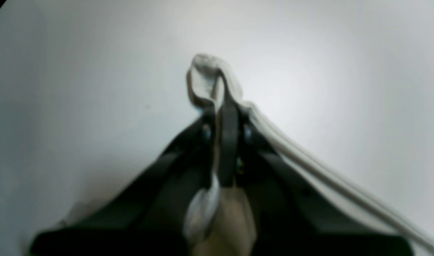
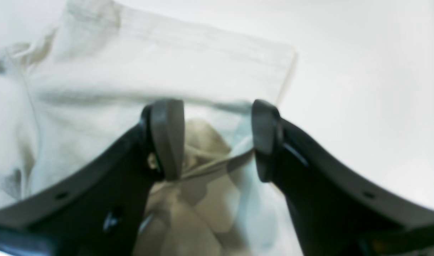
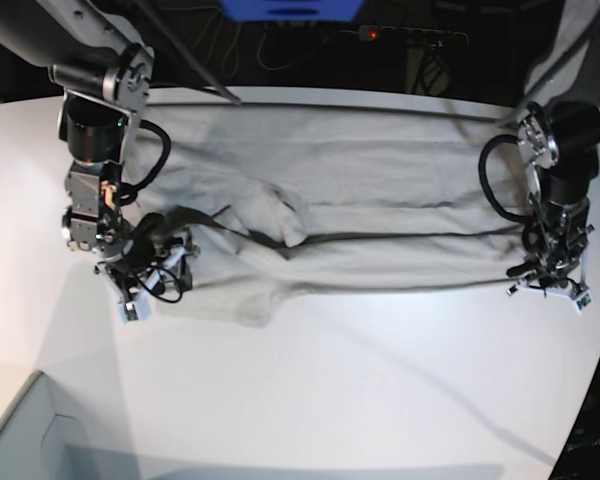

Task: Layout the t-shirt on the table in an organized manner, then fold the t-shirt properly
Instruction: 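Grasp the folded edge with both grippers and lift it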

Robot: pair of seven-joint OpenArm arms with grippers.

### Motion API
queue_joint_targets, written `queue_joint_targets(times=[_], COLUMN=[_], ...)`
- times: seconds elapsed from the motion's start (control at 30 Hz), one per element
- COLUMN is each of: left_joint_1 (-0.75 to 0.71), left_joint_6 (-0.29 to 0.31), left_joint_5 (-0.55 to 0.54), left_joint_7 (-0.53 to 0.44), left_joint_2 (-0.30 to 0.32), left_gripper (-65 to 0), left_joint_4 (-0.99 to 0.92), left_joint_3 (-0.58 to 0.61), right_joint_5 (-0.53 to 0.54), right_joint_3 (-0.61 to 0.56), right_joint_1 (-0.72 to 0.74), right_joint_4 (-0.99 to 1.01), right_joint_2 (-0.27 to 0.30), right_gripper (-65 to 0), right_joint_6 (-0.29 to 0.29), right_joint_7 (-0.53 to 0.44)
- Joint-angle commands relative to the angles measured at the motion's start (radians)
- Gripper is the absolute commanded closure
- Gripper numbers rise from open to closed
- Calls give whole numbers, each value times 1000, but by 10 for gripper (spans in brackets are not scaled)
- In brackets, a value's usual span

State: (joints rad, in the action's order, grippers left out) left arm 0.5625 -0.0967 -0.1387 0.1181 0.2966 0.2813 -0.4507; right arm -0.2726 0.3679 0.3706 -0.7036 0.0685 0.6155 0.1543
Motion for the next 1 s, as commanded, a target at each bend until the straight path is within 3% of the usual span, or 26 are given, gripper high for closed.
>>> queue_joint_targets(times=[0.0, 0.07, 0.17, 0.37, 0.8, 0.97], left_joint_1=[8, 8, 11, 14, 8, -5], left_joint_6=[-4, -4, -4, -4, -4, -4], left_joint_5=[-3, -3, -3, -3, -12, -12], left_joint_7=[42, 42, 42, 42, 44, 44], left_joint_2=[6, 6, 3, -3, -18, -33], left_gripper=[-2, -2, -2, -2, -2, -2], left_joint_4=[0, 0, 2, 54, 289, 398], left_joint_3=[-1, -1, -1, -3, -4, -3], right_joint_5=[-30, -30, -30, -30, -27, -26], right_joint_3=[-28, -82, -135, -166, -166, -165], right_joint_1=[-2, -3, -2, 31, -23, -58], right_joint_4=[11, 11, 9, -43, -440, -568], right_joint_2=[-12, -14, -17, -19, -12, -35], right_gripper=[-277, -195, 0, 0, 0, 0], right_joint_6=[-3, -3, -3, -1, 2, 4], right_joint_7=[72, 72, 72, 67, 77, 77])
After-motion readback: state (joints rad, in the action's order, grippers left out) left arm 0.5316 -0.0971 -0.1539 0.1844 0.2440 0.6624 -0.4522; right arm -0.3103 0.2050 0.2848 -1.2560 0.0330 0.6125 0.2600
